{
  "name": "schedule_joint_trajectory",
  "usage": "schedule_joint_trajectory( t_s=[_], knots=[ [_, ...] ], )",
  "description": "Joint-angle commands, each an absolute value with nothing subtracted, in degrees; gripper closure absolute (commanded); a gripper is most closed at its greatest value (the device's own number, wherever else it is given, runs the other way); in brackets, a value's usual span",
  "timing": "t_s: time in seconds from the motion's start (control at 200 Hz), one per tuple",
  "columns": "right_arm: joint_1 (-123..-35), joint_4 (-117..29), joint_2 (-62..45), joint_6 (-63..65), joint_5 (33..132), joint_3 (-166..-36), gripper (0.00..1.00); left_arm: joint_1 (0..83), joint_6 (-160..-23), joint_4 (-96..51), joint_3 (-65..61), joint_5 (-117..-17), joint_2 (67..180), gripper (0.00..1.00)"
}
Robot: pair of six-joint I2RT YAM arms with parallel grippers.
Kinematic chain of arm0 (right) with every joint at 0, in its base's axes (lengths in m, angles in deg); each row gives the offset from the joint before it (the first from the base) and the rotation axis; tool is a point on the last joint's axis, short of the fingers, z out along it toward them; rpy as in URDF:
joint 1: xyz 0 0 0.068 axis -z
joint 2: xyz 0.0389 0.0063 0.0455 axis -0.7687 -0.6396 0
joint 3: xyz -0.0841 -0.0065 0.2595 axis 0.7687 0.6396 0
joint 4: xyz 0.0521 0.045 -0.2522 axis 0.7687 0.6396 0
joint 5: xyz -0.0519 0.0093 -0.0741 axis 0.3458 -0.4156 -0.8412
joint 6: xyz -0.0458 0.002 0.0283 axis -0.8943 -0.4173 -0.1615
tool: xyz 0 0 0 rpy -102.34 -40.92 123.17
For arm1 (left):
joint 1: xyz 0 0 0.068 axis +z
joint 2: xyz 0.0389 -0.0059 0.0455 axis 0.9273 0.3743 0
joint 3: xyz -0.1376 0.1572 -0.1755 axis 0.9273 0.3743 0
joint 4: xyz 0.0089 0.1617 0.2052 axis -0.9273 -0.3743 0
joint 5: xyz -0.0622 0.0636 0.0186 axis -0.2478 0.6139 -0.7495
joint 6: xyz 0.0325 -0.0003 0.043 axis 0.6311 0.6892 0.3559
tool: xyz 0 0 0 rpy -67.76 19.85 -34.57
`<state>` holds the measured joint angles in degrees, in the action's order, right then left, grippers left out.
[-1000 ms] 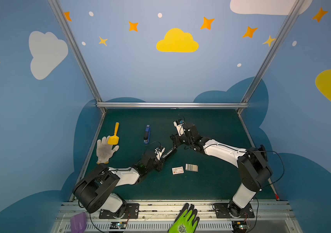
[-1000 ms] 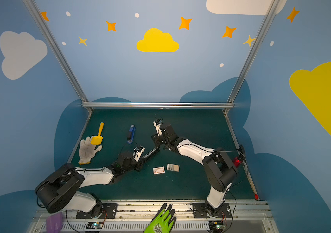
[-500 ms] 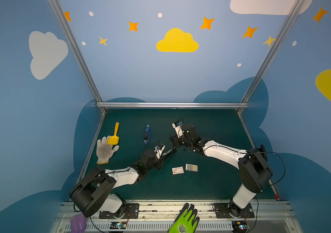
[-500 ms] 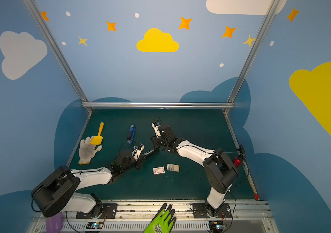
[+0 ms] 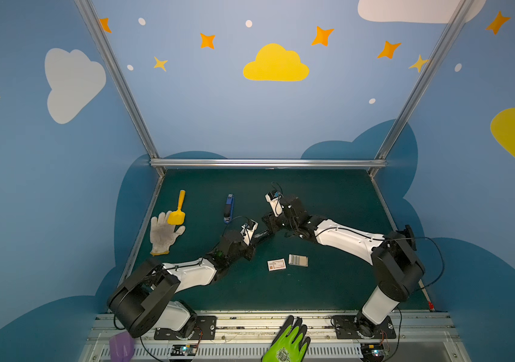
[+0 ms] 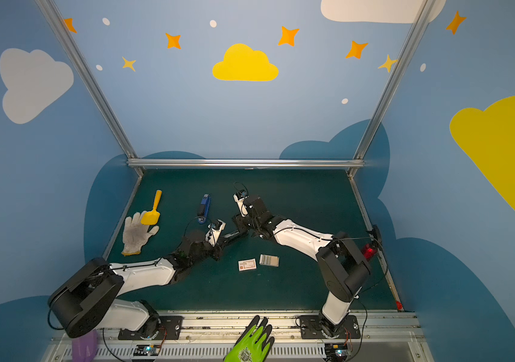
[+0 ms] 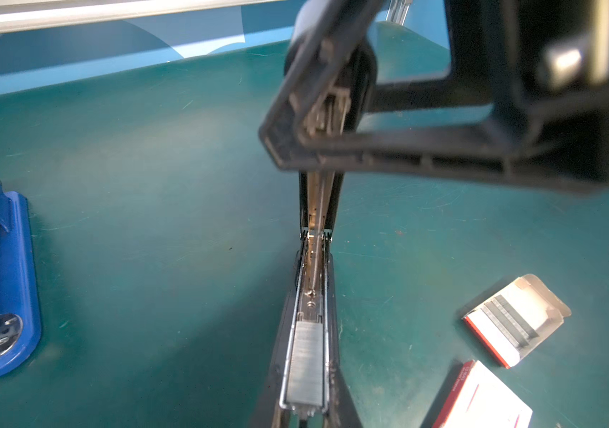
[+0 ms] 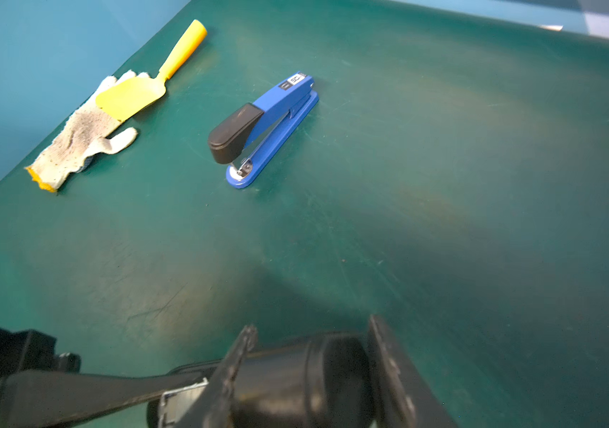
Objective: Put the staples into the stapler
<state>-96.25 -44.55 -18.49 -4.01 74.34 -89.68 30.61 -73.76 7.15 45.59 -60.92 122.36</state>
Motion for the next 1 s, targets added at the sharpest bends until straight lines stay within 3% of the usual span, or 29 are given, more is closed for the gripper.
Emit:
schedule_joint_trajectory(
  t_s=[0.0,0.245,0.636,0.996],
  knots=[
    [-100.68,-45.92,-15.58,3.81,87.06,-90.34,0.52,30.58,-74.79,11.65,43.42,-60.29,121.99,0.96],
    [-100.86,-45.58,-15.04,4.02,85.86,-90.08,0.45,30.58,-74.88,11.39,43.32,-60.03,121.99,0.96],
    [-99.34,-43.78,-13.36,5.33,83.61,-88.31,0.43,30.58,-74.67,9.99,43.24,-55.03,122.78,0.96],
    [-92.91,-42.47,-3.37,7.12,80.65,-75.98,0.43,30.97,-74.28,8.24,34.65,-45.35,137.28,0.96]
  ],
)
